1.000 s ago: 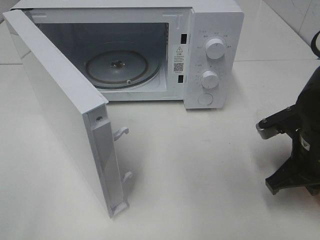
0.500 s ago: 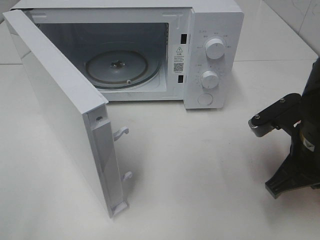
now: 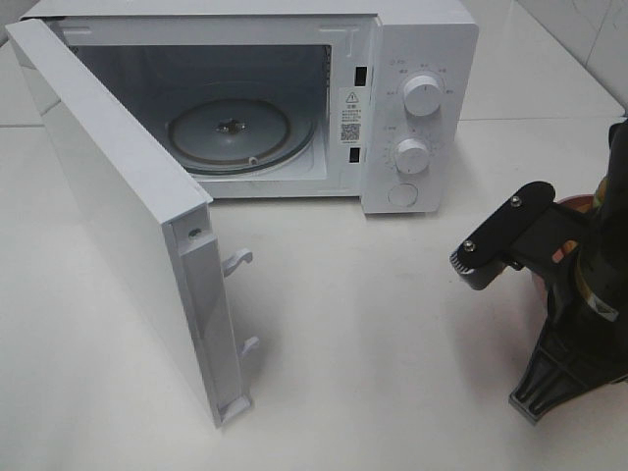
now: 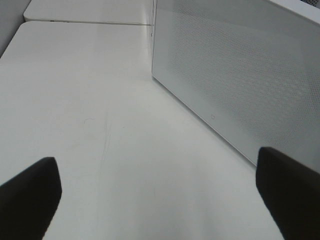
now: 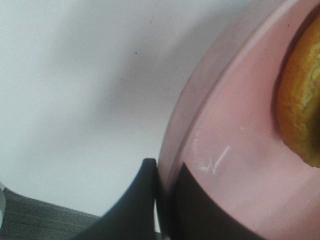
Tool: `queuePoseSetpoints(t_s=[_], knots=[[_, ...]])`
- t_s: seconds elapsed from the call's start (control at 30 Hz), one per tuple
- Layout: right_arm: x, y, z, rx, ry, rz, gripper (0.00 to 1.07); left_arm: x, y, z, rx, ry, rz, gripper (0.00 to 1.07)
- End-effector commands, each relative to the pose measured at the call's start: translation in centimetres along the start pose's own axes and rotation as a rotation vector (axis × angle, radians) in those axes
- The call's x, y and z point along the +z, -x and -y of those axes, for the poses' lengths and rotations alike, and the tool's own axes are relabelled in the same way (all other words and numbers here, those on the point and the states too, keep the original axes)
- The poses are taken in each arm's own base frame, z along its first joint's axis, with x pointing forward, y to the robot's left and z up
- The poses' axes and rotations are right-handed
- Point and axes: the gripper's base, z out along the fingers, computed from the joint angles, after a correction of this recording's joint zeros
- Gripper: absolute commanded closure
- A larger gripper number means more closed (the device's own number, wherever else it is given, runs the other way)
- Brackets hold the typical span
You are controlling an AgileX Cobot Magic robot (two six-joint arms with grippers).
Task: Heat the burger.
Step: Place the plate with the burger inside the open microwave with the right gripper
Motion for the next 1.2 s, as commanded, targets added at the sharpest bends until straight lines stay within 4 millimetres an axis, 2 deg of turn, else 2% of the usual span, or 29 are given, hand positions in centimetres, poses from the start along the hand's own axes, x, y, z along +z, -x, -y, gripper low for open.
queuePoseSetpoints(t_s=[0.03, 0.27, 0.5, 1.2], knots=[[-0.8, -0.5, -0.3, -0.119, -0.074, 0.007, 1.07, -0.2, -0.1, 0.1, -0.004, -0.006, 0.017, 0.09], [-1.7, -0.8, -1.9, -0.220, -0.082, 0.050, 1.07, -0.2, -0.1, 0.1, -0.004, -0.006, 0.017, 0.09], [-2.7, -1.3, -3.9, -0.406, -0.081, 0.104, 1.07, -0.2, -0.1, 0.1, -0.004, -0.006, 0.017, 0.09], [-3.2, -0.8, -4.8, -0.766, -0.103, 0.206, 1.07, -0.2, -0.1, 0.1, -0.004, -0.006, 0.017, 0.09]])
